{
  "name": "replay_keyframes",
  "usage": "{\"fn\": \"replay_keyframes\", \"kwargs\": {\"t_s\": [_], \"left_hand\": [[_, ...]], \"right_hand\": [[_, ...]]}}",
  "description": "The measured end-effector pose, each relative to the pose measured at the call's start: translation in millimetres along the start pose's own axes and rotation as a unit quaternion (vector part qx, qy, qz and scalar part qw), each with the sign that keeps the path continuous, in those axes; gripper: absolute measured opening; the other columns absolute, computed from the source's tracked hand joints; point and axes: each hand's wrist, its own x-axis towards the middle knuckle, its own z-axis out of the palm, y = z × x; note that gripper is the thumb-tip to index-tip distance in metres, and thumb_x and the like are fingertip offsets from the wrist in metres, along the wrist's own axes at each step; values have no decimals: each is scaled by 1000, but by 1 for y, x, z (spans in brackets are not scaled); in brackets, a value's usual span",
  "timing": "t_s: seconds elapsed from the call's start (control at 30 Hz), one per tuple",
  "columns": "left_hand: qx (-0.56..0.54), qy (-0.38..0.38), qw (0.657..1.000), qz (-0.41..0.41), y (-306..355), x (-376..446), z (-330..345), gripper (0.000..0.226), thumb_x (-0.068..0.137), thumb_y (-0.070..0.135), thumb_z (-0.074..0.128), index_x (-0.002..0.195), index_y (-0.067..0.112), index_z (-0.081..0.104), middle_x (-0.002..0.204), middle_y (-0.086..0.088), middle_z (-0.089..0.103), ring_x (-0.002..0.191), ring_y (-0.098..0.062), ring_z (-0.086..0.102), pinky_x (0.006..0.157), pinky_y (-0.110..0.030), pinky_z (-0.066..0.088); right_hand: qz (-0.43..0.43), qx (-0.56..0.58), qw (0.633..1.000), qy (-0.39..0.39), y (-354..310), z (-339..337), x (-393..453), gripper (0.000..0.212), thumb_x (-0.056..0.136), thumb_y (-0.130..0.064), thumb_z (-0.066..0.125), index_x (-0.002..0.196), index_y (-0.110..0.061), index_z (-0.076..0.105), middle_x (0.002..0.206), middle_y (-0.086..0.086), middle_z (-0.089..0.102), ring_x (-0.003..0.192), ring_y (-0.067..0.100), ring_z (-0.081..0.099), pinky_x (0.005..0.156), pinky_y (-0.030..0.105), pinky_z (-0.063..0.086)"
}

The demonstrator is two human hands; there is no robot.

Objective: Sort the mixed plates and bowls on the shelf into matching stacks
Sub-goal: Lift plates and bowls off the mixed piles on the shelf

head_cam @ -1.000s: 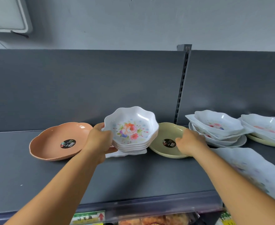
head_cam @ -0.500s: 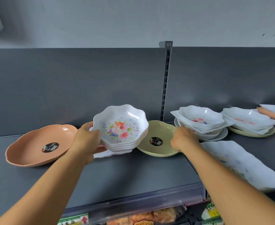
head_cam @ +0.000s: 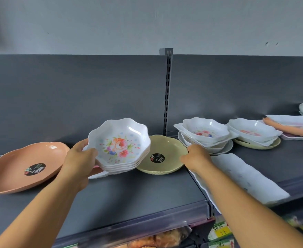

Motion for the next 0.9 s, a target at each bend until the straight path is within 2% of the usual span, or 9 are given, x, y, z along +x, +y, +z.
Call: {"fn": "replay_keyframes", "kwargs": {"t_s": [0.1,0.2,0.33,0.43,0.57,0.67,0.77,0.83,0.9], "left_hand": [[-3,-7,1000,2,2,0,-1,53,85,-7,33,126,16,58,111,-11,70,88,-32,71,63,-34,58],[-15,-1,1000,4,4,0,-2,53,85,-7,34,126,16,58,108,-11,71,85,-32,71,65,-34,58],[-32,2,999,5,11,-4,-1,50,86,-8,34,123,15,59,103,-10,72,79,-30,71,64,-34,56],[-34,1,999,0,16,-6,8,47,88,-8,35,122,13,60,100,-10,72,79,-30,71,62,-34,56],[-18,-15,1000,-17,18,-1,33,49,88,-6,35,126,14,58,105,-12,71,84,-30,71,57,-35,59],[12,-24,999,-21,17,0,58,47,88,-4,36,126,16,56,102,-10,70,74,-25,69,55,-33,57],[56,-37,998,-11,17,-1,80,43,87,-5,35,115,17,59,86,-5,66,64,-20,62,47,-29,57],[82,-34,996,-8,13,1,90,39,87,-5,34,106,18,59,81,-5,63,65,-23,60,53,-34,57],[109,-22,994,1,6,7,97,40,87,-4,33,106,19,59,88,-7,65,76,-31,65,61,-42,60]], "right_hand": [[26,148,989,-12,0,-4,-1,12,79,-1,48,72,-8,54,57,8,54,45,22,50,51,26,48],[19,249,968,-7,-4,-11,-7,17,83,0,45,77,-4,60,53,9,54,40,20,49,51,31,52],[-13,309,950,43,-12,-32,-11,20,86,-3,44,78,-13,58,55,8,57,44,20,52,65,42,57],[-11,341,935,91,-12,-55,-9,16,90,-6,45,88,-19,55,58,9,57,45,19,51,55,33,53],[5,376,912,163,1,-79,4,22,89,-6,44,106,-11,57,58,8,58,33,12,51,40,21,46],[20,415,894,169,9,-91,10,22,90,-4,43,105,-6,60,60,7,56,36,12,50,45,25,48],[27,446,883,146,13,-98,10,17,91,0,43,98,-4,58,61,7,51,46,15,44,36,16,46],[31,461,878,122,16,-100,9,14,91,3,43,92,-2,56,62,8,48,48,15,42,33,12,44],[36,471,876,96,18,-98,9,16,91,4,43,83,-3,55,63,8,46,47,15,41,33,13,43]]}}
